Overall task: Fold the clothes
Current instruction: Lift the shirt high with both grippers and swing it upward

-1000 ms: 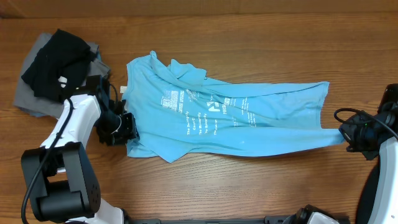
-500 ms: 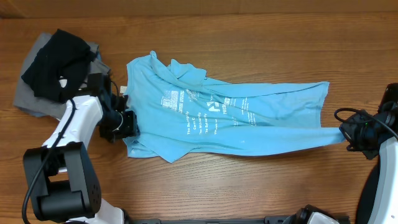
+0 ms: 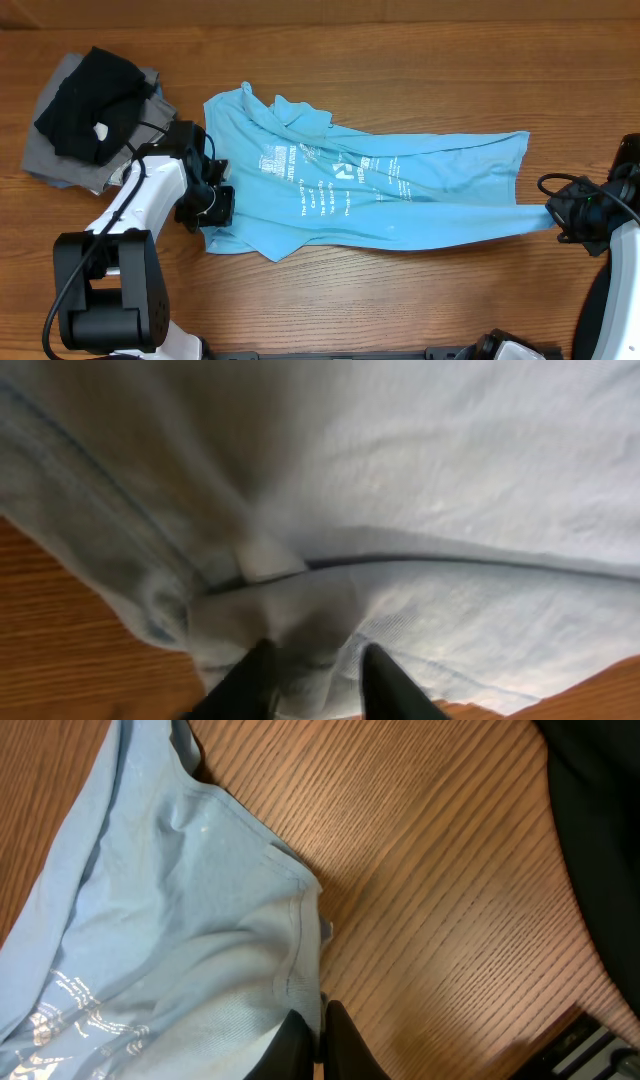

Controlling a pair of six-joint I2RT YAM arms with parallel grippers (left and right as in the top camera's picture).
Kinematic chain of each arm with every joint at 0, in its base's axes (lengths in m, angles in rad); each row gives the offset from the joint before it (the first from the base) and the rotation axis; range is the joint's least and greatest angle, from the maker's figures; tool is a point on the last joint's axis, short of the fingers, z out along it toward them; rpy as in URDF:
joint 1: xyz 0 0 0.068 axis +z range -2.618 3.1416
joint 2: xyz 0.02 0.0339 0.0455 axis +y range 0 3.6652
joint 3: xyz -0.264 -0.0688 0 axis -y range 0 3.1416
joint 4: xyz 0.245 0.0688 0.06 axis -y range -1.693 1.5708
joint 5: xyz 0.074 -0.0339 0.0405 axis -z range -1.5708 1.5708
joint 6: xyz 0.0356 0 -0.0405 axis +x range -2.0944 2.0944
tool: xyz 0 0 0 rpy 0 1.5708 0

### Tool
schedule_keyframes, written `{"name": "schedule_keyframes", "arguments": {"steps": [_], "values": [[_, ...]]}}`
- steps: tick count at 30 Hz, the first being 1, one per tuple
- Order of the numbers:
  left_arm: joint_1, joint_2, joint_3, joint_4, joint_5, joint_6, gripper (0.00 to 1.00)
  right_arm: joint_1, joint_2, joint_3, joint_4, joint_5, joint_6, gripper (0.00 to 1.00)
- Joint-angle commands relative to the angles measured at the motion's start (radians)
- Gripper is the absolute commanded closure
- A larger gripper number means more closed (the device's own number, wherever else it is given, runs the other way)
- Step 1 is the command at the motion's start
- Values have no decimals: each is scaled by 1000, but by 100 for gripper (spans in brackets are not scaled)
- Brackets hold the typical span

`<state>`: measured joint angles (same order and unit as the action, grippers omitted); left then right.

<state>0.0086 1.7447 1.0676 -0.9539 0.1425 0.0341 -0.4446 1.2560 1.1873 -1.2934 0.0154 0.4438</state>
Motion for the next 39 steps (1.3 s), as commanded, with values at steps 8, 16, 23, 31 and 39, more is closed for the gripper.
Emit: {"name": "schedule_keyframes", "arguments": {"steps": [8,16,23,31,39], "values": [[3,-3,-20,20,-53,7,79,-2,-2,11,8,17,-6,95],[2,-3,-69,40,-41,-7,67,-2,-2,11,7,17,-6,95],[0,-4,-70,37,-42,-12,96,-2,-2,11,7,17,-6,95],[0,-6,148,-145,-41,-15,96,-2,-2,11,6,17,-6,95],[0,-6,523,-350,-47,-16,96,-2,-2,12,17,17,-6,95]]}}
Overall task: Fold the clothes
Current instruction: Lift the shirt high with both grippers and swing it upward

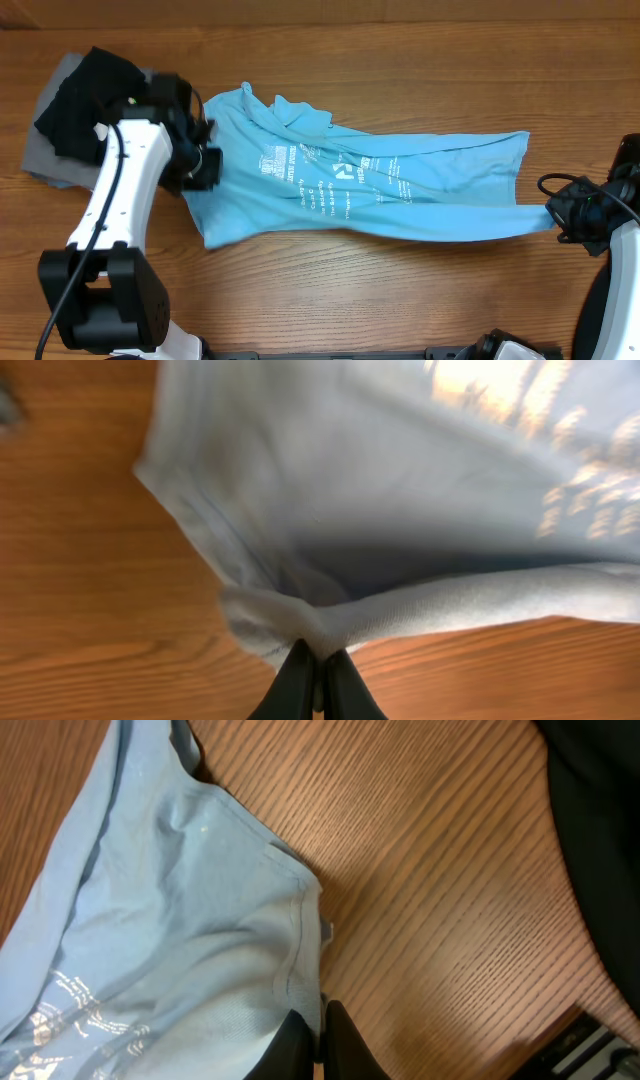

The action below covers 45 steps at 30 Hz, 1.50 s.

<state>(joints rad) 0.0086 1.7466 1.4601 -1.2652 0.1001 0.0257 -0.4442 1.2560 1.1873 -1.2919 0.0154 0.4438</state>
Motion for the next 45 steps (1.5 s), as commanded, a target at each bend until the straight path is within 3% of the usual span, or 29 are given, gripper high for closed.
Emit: {"name": "schedule_keyframes", "arguments": {"steps": [1,10,19,25,34,41,45], "values": [[0,-9,169,-51,-7,-8,96,-2,-2,12,26,16,-6,96],[0,-81,528,-141,-6,-3,96,-2,-5,184,-20,-47,-27,96],[-3,-228,872,-172,-14,58,96,-2,-5,597,-142,-130,-56,96],[-3,-338,1044,-142,-111,57,96,-2,-5,904,-264,-129,-55,96],[-3,-473,1182,-39,-277,57,96,-2,-5,1289,-402,-133,-23,96],[-3,-432,1169,-35,-264,57,96,-2,19,1319,-395,-149,22,96],[-3,-306,1164,-26,-159,57,96,-2,104,1319,-384,-200,21,96]]}}
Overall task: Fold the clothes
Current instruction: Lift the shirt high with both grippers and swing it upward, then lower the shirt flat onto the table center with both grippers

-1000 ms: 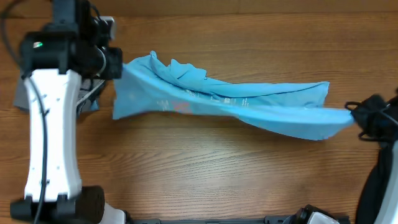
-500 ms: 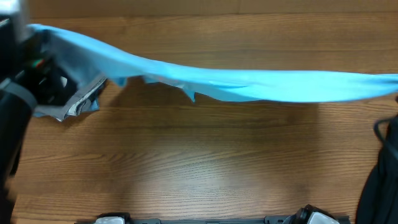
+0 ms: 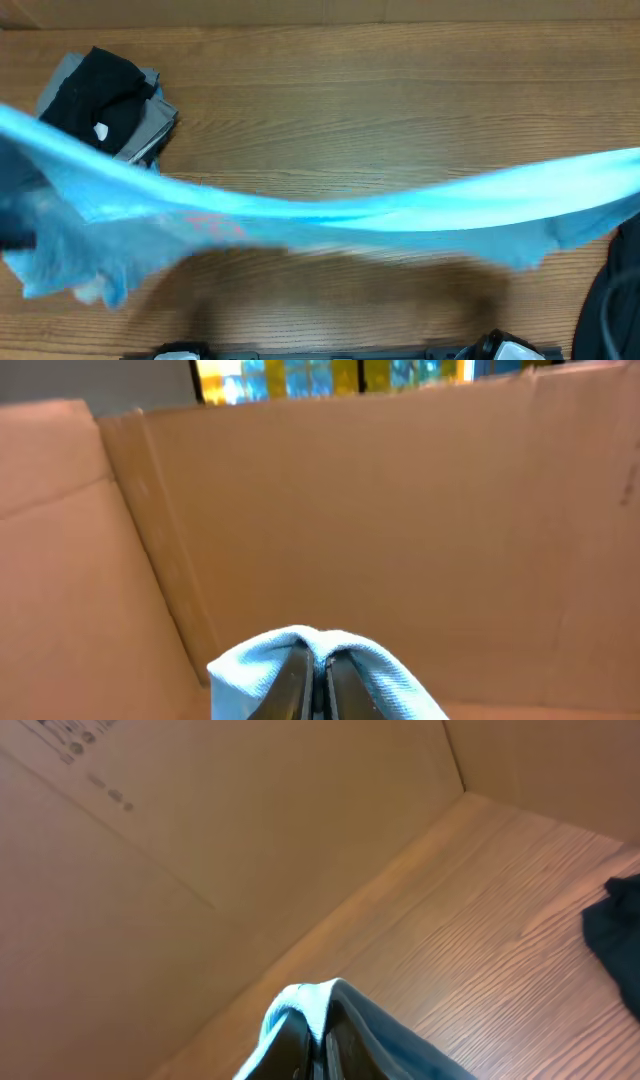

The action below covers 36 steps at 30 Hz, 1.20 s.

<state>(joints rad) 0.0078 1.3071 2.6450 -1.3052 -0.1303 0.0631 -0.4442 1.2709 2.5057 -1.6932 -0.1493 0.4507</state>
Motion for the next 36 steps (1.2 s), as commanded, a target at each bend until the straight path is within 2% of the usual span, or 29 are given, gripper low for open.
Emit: {"name": "schedule_keyframes", "arguments": {"steps": [1,5,8,10,12,14,17,21,25,29,32,36], "values": [[-2,180,-21,25,120,19,96,-2,123,0,29,-53,14,96],[-2,372,-20,106,344,-2,96,-2,275,0,113,-157,14,96],[-2,488,-15,219,433,-43,96,-2,388,1,246,-241,14,96],[0,517,4,316,480,-76,96,-13,433,3,362,-391,14,96],[0,513,37,406,490,-111,96,-42,449,3,483,-539,14,96],[0,489,108,481,486,-118,96,-99,442,3,614,-594,64,96],[7,462,166,481,465,-103,96,-166,424,3,650,-605,82,96],[7,429,185,406,463,-57,96,-214,416,3,597,-604,70,96],[6,430,182,195,401,-5,96,-220,425,2,487,-587,-38,96],[6,460,154,-22,305,35,96,-193,459,-5,290,-455,-124,96],[6,507,121,-148,291,42,96,-152,502,-53,151,-361,-197,96],[5,605,69,-288,294,34,96,-78,570,-190,50,-290,-283,96]]}}
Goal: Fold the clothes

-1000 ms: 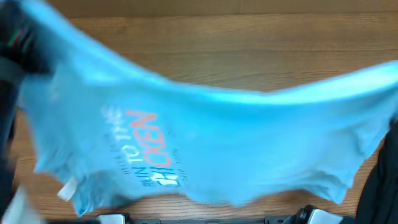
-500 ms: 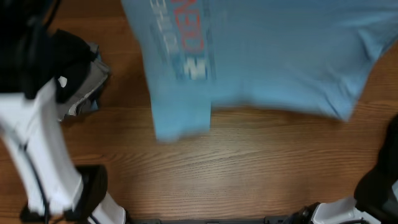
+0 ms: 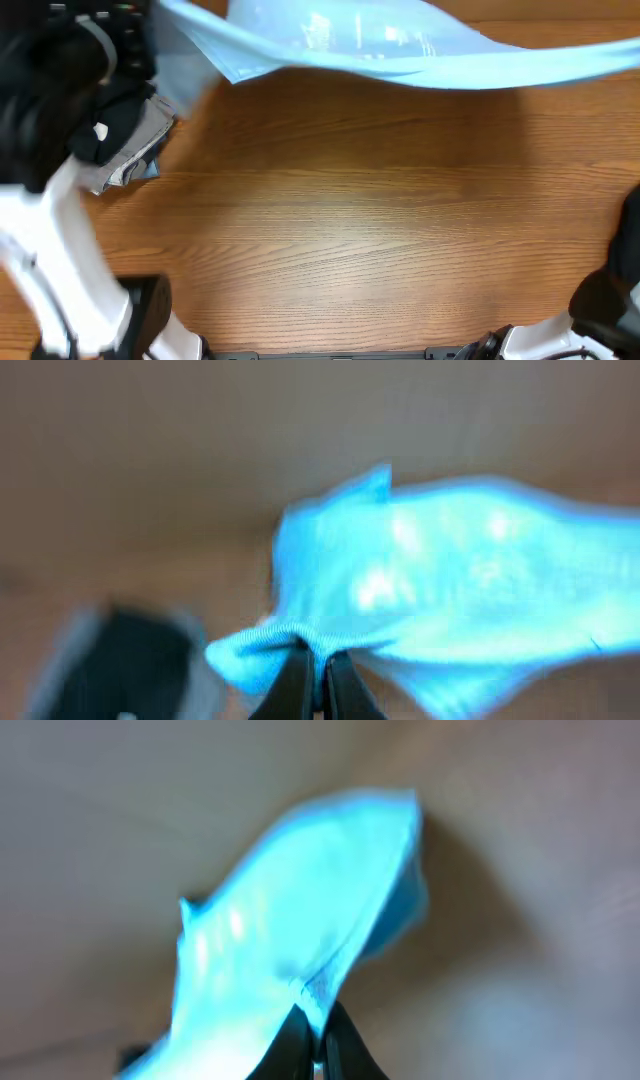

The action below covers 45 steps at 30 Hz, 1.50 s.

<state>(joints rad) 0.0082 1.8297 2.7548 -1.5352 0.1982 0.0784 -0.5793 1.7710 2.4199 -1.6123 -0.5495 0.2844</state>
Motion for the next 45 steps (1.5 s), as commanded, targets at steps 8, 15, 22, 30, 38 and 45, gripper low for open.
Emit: {"name": "schedule_keyframes", "arguments": {"steps": [8,15,22,30,38,45], "values": [[4,226,-234,-154,16,12,96,142,105,-588,65,280,-124,96],[2,197,-511,-155,13,15,96,126,104,-811,110,378,-124,96],[2,110,-879,-154,9,15,96,126,104,-885,139,410,-105,95],[2,66,-1232,-117,8,6,96,125,104,-936,99,616,-18,95],[4,35,-1278,-121,-105,-87,91,122,104,-943,20,779,121,88],[5,-15,-1276,-110,-105,-86,64,111,104,-942,68,780,121,54]]}}
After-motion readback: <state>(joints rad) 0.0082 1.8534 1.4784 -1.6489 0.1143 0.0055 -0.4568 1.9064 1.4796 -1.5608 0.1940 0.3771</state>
